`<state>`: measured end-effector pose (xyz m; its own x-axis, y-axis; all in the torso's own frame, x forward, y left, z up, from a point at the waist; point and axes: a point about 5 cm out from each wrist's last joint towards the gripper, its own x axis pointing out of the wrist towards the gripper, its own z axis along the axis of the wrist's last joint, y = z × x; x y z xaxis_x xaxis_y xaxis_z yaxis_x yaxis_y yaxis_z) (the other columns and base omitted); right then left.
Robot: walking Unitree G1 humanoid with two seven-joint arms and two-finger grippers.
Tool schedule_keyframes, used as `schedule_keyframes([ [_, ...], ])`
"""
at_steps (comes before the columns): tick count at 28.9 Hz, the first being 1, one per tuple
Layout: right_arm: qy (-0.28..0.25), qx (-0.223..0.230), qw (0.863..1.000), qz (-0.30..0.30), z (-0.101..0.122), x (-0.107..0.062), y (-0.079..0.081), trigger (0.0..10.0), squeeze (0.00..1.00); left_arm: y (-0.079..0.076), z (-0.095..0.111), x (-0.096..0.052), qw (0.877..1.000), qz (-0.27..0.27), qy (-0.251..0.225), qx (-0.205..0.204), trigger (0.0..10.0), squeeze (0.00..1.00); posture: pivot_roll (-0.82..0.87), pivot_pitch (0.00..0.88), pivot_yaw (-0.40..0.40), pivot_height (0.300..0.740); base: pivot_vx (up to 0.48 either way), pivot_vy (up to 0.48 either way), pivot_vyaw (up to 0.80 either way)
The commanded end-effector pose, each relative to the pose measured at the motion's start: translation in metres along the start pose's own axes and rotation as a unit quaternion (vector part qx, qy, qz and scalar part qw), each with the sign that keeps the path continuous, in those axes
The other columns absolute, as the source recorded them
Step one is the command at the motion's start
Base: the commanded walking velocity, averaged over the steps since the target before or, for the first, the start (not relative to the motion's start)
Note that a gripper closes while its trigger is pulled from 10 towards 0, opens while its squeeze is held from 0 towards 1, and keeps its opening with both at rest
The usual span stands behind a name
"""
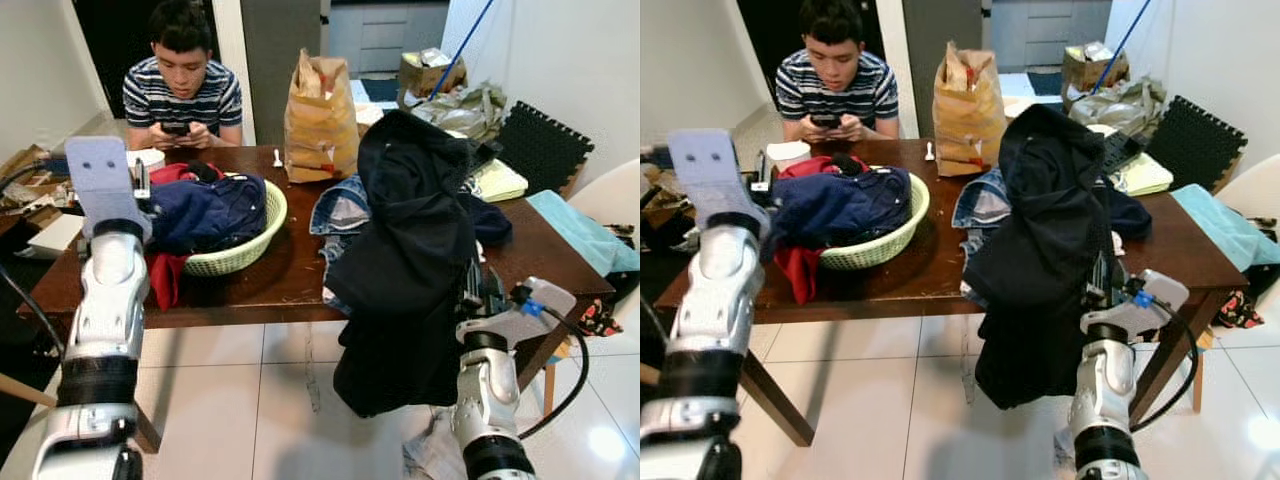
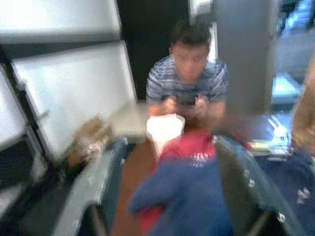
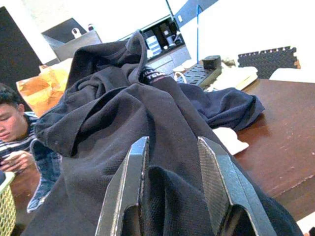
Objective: Hang hanger
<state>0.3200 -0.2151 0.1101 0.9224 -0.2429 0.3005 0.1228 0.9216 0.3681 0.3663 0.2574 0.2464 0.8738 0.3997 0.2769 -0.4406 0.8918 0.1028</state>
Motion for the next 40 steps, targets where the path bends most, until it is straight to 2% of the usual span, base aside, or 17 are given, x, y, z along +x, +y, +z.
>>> schedule_keyframes([
  [1,0.0,0.0,1.0,0.027,0.001,0.004,0.01,10.0,0.0,0.014,-0.015,0.008,0.998,0.013,0.064,0.005,10.0,1.0,0.08,0.018,-0.006,0.74,0.0,0.0,0.0],
  [2,0.004,-0.005,0.999,0.046,0.001,0.004,0.015,10.0,0.0,0.022,-0.024,0.015,0.993,0.011,0.114,0.008,10.0,1.0,0.07,0.028,-0.007,0.74,0.0,0.0,0.0],
  [4,0.005,-0.006,0.998,0.058,0.001,0.003,0.018,10.0,0.0,0.034,-0.032,0.022,0.988,0.015,0.155,0.018,10.0,1.0,0.07,0.033,-0.01,0.74,0.0,0.0,0.0],
  [12,0.006,-0.003,0.998,0.057,0.001,-0.001,0.015,10.0,0.0,0.035,-0.039,0.023,0.981,-0.017,0.192,0.001,10.0,1.0,0.06,0.061,-0.014,0.74,0.0,0.0,0.0],
  [14,0.006,-0.004,0.998,0.057,0.001,-0.004,0.013,10.0,0.0,0.029,-0.044,0.022,0.976,-0.057,0.21,-0.003,10.0,1.0,0.06,0.07,-0.015,0.74,0.0,0.0,0.0],
  [15,0.006,-0.004,0.998,0.057,0.001,-0.004,0.013,10.0,0.0,0.029,-0.044,0.022,0.976,-0.057,0.21,-0.003,10.0,1.0,0.06,0.07,-0.015,0.74,0.0,0.0,0.0],
  [16,0.005,-0.005,0.998,0.058,0.001,-0.005,0.013,10.0,0.0,0.022,-0.045,0.021,0.974,-0.09,0.209,0.001,10.0,0.0,0.06,0.073,-0.013,0.74,0.0,0.0,0.0],
  [17,0.004,-0.004,0.998,0.059,0.001,-0.007,0.013,10.0,0.0,0.014,-0.044,0.021,0.973,-0.122,0.196,0.012,10.0,0.0,0.05,0.078,-0.008,0.74,0.0,0.0,0.0],
  [18,0.004,-0.004,0.998,0.059,0.001,-0.007,0.013,10.0,0.0,0.014,-0.044,0.021,0.973,-0.122,0.196,0.012,10.0,0.0,0.05,0.078,-0.008,0.74,0.0,0.0,0.0],
  [20,0.003,-0.002,0.998,0.062,0.002,-0.009,0.014,10.0,0.0,0.006,-0.042,0.022,0.971,-0.157,0.181,0.023,10.0,0.0,0.05,0.079,-0.007,0.74,0.0,0.0,0.0],
  [21,0.004,0.0,0.998,0.062,0.001,-0.01,0.015,10.0,0.0,0.001,-0.04,0.022,0.97,-0.169,0.175,0.016,10.0,0.0,0.05,0.086,-0.003,0.74,0.0,0.0,0.0],
  [24,0.006,0.002,0.998,0.061,0.001,-0.011,0.015,10.0,0.0,-0.002,-0.04,0.022,0.969,-0.178,0.173,0.01,10.0,0.0,0.04,0.091,0.001,0.74,0.0,0.0,0.0],
  [26,0.009,0.004,0.998,0.06,0.0,-0.013,0.016,10.0,0.0,-0.008,-0.048,0.017,0.963,-0.194,0.188,0.01,10.0,0.0,0.04,0.097,0.005,0.74,0.0,0.0,0.0],
  [31,0.01,0.004,0.998,0.061,0.0,-0.015,0.016,10.0,0.0,-0.01,-0.058,0.012,0.956,-0.2,0.214,0.018,10.0,0.0,0.03,0.101,0.008,0.74,0.0,0.0,0.0],
  [38,0.016,-0.003,0.998,0.06,0.001,-0.017,0.012,10.0,0.0,-0.008,-0.061,0.012,0.956,-0.191,0.223,0.018,10.0,0.0,0.03,0.108,0.011,0.74,0.0,0.0,0.0],
  [39,0.017,-0.004,0.998,0.059,0.001,-0.018,0.012,10.0,0.0,-0.006,-0.061,0.012,0.956,-0.187,0.225,0.018,8.7,0.0,0.03,0.108,0.011,0.74,0.0,0.0,0.0],
  [40,0.017,-0.004,0.998,0.059,0.001,-0.018,0.012,10.0,0.0,-0.006,-0.061,0.012,0.956,-0.187,0.225,0.018,8.7,0.0,0.03,0.108,0.011,0.74,0.0,0.0,0.0],
])
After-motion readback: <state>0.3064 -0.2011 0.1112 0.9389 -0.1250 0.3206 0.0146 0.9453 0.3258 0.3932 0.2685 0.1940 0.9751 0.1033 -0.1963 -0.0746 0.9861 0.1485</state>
